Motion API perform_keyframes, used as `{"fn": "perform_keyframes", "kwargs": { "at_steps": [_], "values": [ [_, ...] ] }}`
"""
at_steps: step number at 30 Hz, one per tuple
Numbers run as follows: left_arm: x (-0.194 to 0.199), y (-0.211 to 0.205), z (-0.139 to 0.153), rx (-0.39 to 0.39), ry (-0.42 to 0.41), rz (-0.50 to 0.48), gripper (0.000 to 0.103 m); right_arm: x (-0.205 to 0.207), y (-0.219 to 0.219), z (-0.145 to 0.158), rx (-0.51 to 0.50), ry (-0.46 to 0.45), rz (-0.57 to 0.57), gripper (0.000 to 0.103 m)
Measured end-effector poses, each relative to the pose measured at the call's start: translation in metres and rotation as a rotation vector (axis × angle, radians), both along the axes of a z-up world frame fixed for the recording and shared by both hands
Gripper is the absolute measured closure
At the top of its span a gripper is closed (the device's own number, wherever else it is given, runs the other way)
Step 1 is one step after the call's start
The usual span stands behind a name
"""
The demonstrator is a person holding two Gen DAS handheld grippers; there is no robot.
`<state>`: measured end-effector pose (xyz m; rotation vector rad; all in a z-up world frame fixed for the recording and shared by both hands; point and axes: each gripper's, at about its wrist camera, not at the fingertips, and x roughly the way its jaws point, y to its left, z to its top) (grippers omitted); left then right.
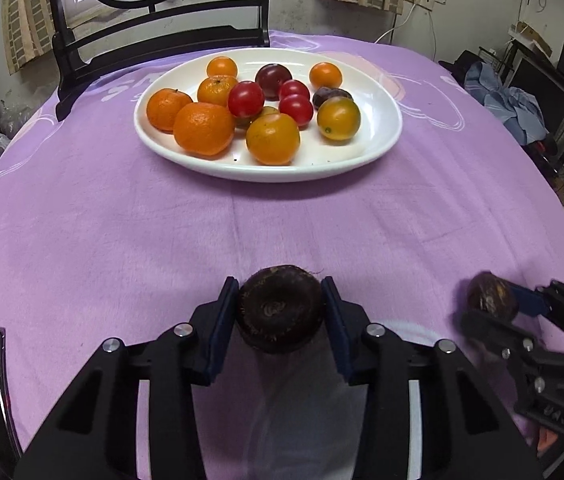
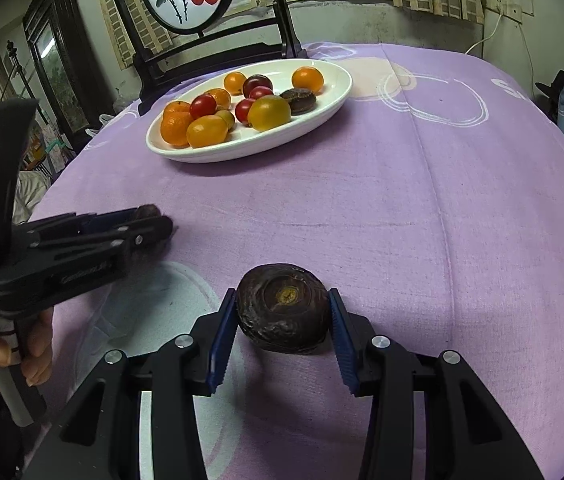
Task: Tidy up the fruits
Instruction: 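Carry both dark brown fruits to the white plate and release them onto it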
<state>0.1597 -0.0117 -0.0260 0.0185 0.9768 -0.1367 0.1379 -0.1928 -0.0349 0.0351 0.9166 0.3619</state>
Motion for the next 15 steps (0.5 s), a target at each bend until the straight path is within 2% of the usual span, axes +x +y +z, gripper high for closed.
{"fn": "perform_keyframes", "kwargs": {
  "at_steps": [4,8,11,15],
  "values": [
    [-0.016,0.009,0.010,-0.019,-0.010,-0.008,0.062,-0.006,0.002,0.011,0.016,-0.044,0.009,0.058],
    [-0.021,0.016,0.034,-0.028,-0.048,-0.022,0.061,-0.010,0.007,0.031,0.055,-0.098,0.031,0.058],
    [-0.016,0.017,0.057,-0.034,-0.090,-0.029,0.061,-0.003,0.015,0.046,0.044,-0.140,0.055,0.058],
    [0.009,0.015,0.077,-0.004,-0.131,-0.019,0.061,0.023,0.030,0.065,0.011,-0.177,0.075,0.058]
  ]
}}
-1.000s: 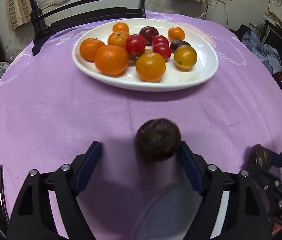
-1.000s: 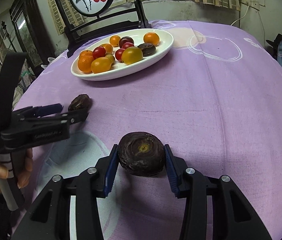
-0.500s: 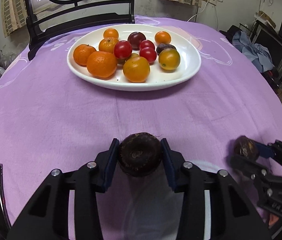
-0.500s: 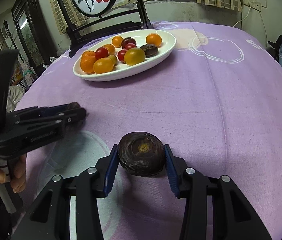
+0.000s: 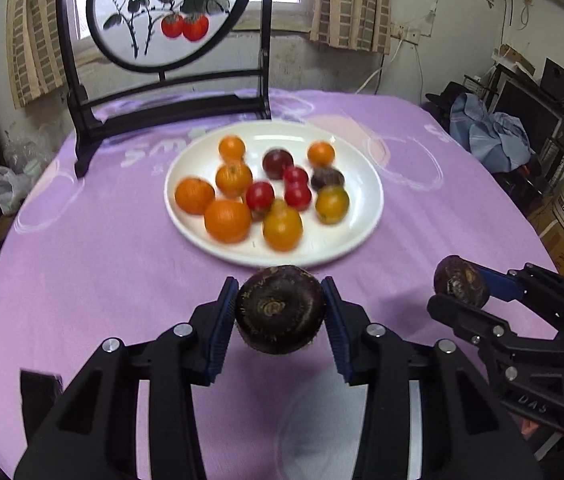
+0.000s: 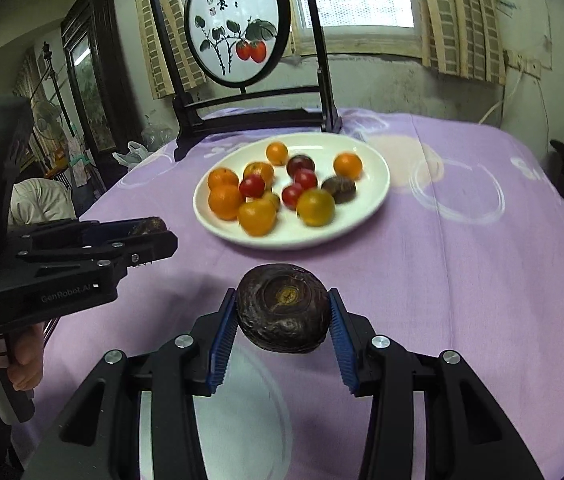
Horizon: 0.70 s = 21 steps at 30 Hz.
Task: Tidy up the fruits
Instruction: 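Carry both dark brown fruits to the white plate and release them onto it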
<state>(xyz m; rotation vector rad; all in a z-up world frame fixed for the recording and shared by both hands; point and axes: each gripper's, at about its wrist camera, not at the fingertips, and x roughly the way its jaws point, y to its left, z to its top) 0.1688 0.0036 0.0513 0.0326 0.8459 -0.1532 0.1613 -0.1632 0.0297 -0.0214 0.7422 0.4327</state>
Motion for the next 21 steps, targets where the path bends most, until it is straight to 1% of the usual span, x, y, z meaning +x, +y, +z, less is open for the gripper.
{"fn": "perform_keyframes", "kwargs": {
  "at_steps": [2,5,9,12,16,17,18,19,20,21],
  "values": [
    [0.019,0.001,0.004,0.002,-0.007,0.027,0.061,0.016,0.007,0.006,-0.007,-0.019,0.010,0.058],
    [0.053,0.003,0.003,0.017,-0.001,0.074,0.061,0.043,0.015,0.010,-0.015,-0.025,0.003,0.058],
    [0.098,0.007,-0.005,0.054,0.003,0.141,0.061,0.084,0.028,0.006,-0.057,-0.024,-0.011,0.058],
    [0.121,0.010,-0.015,0.083,0.017,0.173,0.061,0.107,0.033,0.000,-0.076,-0.012,-0.030,0.058],
    [0.139,0.014,-0.021,0.071,0.030,0.201,0.061,0.129,0.035,-0.010,-0.079,0.006,-0.045,0.057],
    [0.142,0.014,-0.022,0.068,0.031,0.206,0.061,0.133,0.036,-0.013,-0.079,0.009,-0.050,0.054],
    [0.144,0.014,-0.023,0.063,0.028,0.208,0.057,0.136,0.037,-0.014,-0.079,0.015,-0.059,0.048],
    [0.145,0.013,-0.024,0.060,0.025,0.211,0.037,0.137,0.036,-0.015,-0.081,0.016,-0.071,0.042],
    [0.145,0.012,-0.024,0.065,0.020,0.226,0.017,0.136,0.034,-0.015,-0.080,0.013,-0.087,0.042],
    [0.143,0.012,-0.023,0.066,0.008,0.241,0.014,0.135,0.033,-0.015,-0.077,0.015,-0.088,0.043]
  ]
}}
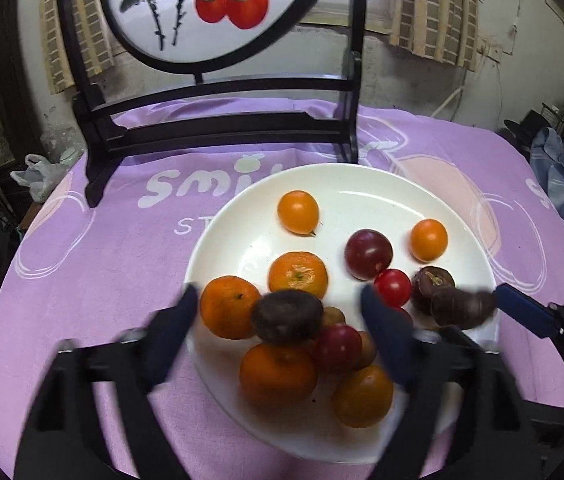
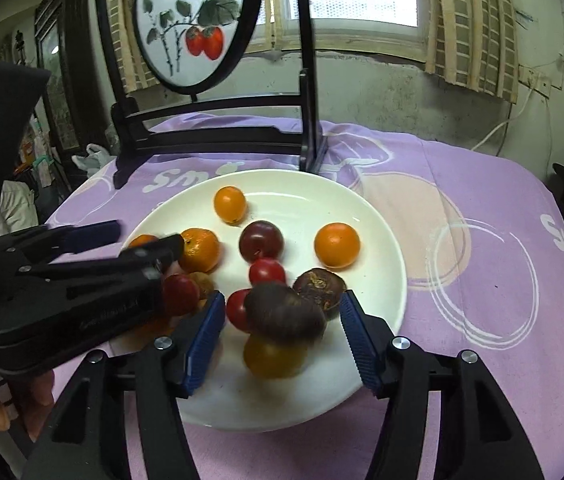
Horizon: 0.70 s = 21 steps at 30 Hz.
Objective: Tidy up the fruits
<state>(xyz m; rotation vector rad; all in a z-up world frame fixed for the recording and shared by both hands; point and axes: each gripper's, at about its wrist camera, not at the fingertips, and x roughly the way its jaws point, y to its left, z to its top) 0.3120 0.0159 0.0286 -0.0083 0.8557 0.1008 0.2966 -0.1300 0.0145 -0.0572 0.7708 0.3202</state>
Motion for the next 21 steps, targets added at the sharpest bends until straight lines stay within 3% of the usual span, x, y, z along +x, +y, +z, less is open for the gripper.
{"fn": "perform_keyframes", "kwargs": {
  "at_steps": [4,11,12,14,21],
  "values": [
    [-0.014,-0.004,0.007,0.019,-0.030,0.003,0.014,-0.015,-0.009,0.004,0.002,-0.014,-0.002,0.042],
    [-0.062,-0.006,0.015,-0.013,-0.055,-0.009,0.010,-0.058,-0.026,0.008,0.022,-0.001,-0.008,0.036],
    [-0.069,-0.006,0.016,-0.015,-0.057,-0.009,0.009,-0.066,-0.027,0.008,0.021,-0.004,-0.012,0.034],
    [-0.087,-0.006,0.017,-0.017,-0.062,-0.002,0.007,-0.086,-0.031,0.005,0.015,-0.013,-0.037,0.019],
    [-0.150,-0.012,0.009,0.006,-0.045,-0.002,0.005,-0.142,-0.039,-0.012,-0.026,0.018,-0.065,0.013]
  ]
}}
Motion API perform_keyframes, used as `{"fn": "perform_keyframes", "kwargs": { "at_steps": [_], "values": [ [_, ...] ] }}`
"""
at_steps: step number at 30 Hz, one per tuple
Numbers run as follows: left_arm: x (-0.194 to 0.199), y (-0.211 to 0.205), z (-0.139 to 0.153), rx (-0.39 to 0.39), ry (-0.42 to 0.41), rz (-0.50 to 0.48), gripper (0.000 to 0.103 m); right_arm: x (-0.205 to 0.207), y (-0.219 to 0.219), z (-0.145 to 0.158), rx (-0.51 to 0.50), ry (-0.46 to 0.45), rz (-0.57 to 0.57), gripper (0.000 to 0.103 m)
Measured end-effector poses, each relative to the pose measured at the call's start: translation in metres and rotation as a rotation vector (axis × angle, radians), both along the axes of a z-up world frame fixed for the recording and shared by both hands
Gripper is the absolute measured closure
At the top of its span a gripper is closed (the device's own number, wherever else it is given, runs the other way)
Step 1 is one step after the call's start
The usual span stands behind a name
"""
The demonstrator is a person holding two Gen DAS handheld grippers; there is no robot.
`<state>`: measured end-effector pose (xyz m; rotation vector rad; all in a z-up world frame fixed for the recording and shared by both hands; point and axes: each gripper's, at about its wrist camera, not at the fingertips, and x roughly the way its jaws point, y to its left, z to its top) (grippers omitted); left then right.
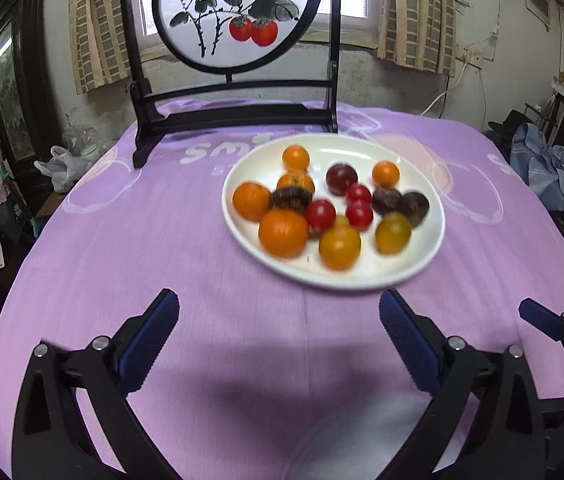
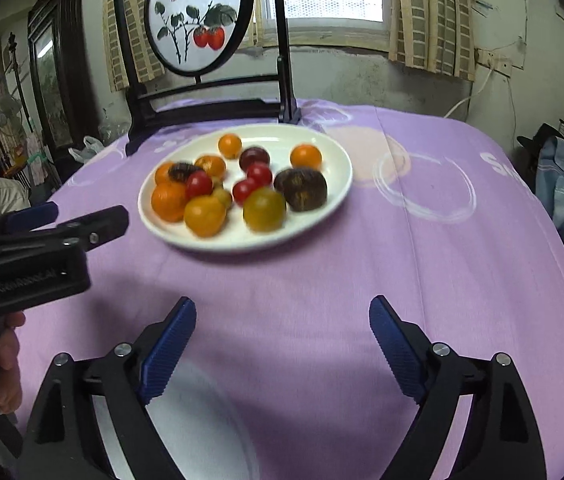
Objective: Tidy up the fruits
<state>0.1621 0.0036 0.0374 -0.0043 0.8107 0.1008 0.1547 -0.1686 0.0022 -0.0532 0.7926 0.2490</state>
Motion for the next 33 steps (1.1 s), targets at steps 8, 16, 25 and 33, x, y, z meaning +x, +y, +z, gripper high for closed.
{"fn": "perform_keyframes", "kwargs": {
  "at_steps": [8,16,25,33],
  "values": [
    [-0.056,-0.001,-0.031,0.026,0.061,0.041,0.005,-0.050,-0.016,-0.011,0.006,0.000,-0.031,0.008],
    [-0.080,0.003,-0.051,-0.001,0.079,0.048,0.005,-0.072,-0.029,-0.018,0.024,-0.023,-0.061,0.008],
    [-0.081,-0.004,-0.067,-0.013,0.093,-0.022,0.005,-0.073,-0.031,-0.031,0.001,-0.007,-0.062,0.008],
    [-0.077,-0.002,-0.083,-0.045,0.162,-0.017,0.005,-0.070,-0.035,-0.039,0.013,0.041,-0.065,0.008]
  ]
}}
